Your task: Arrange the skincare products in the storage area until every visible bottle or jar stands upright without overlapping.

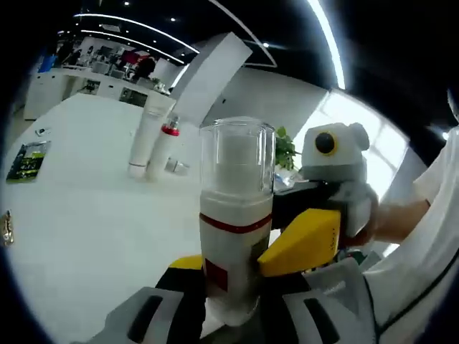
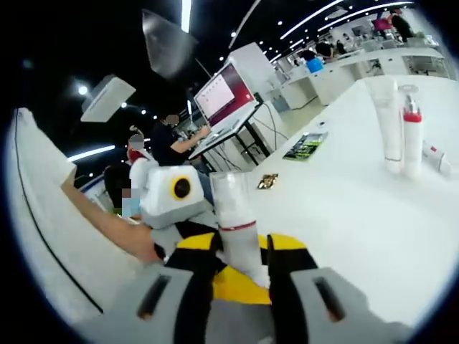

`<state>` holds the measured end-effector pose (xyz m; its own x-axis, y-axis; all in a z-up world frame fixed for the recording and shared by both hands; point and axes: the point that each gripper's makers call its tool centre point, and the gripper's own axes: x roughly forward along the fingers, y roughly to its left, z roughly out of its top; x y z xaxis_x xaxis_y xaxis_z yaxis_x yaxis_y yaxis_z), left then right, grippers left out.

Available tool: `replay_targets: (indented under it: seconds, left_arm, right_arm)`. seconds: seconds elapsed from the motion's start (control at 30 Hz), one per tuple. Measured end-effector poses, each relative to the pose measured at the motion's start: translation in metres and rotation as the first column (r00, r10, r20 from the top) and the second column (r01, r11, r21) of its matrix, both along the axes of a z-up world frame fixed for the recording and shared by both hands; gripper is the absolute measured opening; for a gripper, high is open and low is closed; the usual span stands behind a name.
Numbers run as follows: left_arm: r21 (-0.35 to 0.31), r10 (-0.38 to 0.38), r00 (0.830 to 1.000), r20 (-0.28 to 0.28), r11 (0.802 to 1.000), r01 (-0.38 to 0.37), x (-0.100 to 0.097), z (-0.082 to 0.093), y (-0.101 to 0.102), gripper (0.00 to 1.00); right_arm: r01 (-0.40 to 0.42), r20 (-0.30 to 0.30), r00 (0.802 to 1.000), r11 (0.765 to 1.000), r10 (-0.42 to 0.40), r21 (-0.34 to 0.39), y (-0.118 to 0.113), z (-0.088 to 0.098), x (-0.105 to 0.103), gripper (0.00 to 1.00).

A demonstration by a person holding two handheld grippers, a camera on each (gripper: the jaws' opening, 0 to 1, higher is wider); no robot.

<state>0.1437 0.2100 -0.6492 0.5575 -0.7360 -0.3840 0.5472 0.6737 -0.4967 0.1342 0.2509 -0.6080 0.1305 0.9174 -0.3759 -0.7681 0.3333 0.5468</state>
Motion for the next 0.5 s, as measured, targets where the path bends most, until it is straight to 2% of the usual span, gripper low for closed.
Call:
replay_targets:
  seconds: [0.03,0.07,0.1,0.17,0.23,0.27,0.3,0.33,0.37,0.4,0.43,0.5]
  left_arm:
    - [0.037,0.013,1.000,-0.005,0.999,-0.013,0.001,-0.005,0.004,0.28]
    - [0.078,0.022,1.000,0.014,0.997,-0.023,0.003,-0.007,0.007,0.28]
    - [0.092,0.021,1.000,0.023,0.996,-0.022,0.003,-0.007,0.008,0.28]
    - [0.106,0.025,1.000,0.002,0.994,-0.025,0.002,-0.011,0.008,0.28]
    - [0.123,0.021,1.000,0.007,0.992,-0.021,0.002,-0.012,0.007,0.28]
    - [0.123,0.021,1.000,0.001,0.992,-0.021,0.001,-0.013,0.007,0.28]
    - [0.126,0.020,1.000,-0.006,0.992,-0.019,0.001,-0.014,0.007,0.28]
    - [0.129,0.016,1.000,-0.008,0.991,-0.015,0.000,-0.015,0.006,0.28]
    - [0.138,0.010,1.000,-0.008,0.990,-0.009,-0.001,-0.016,0.006,0.28]
    - [0.143,0.010,1.000,-0.005,0.990,-0.010,-0.001,-0.015,0.007,0.28]
    - [0.139,0.009,1.000,-0.002,0.990,-0.009,-0.001,-0.014,0.007,0.28]
    - [0.121,0.004,1.000,0.002,0.993,-0.004,-0.002,-0.012,0.005,0.28]
  right_arm:
    - [0.027,-0.003,1.000,1.000,-0.027,-0.001,0.000,0.001,0.004,0.30]
    - [0.059,-0.016,0.998,0.998,-0.059,-0.011,-0.001,-0.001,0.008,0.30]
    - [0.075,-0.016,0.997,0.997,-0.075,-0.017,-0.001,-0.001,0.010,0.30]
    - [0.089,-0.008,0.996,0.996,-0.089,-0.028,0.000,-0.003,0.012,0.32]
    - [0.111,-0.024,0.993,0.992,-0.113,-0.053,0.001,-0.009,0.013,0.34]
    - [0.130,-0.010,0.991,0.990,-0.130,-0.056,0.000,-0.010,0.014,0.34]
    - [0.136,0.026,0.991,0.989,-0.135,-0.058,0.000,-0.010,0.015,0.30]
    - [0.124,0.018,0.992,0.991,-0.123,-0.058,0.002,-0.010,0.011,0.25]
    - [0.118,0.017,0.993,0.991,-0.117,-0.056,0.002,-0.009,0.010,0.25]
    - [0.114,0.056,0.992,0.992,-0.111,-0.056,0.002,-0.008,0.011,0.24]
    - [0.102,0.067,0.993,0.993,-0.099,-0.052,0.002,-0.007,0.011,0.24]
    - [0.096,0.063,0.994,0.994,-0.093,-0.051,0.001,-0.005,0.012,0.23]
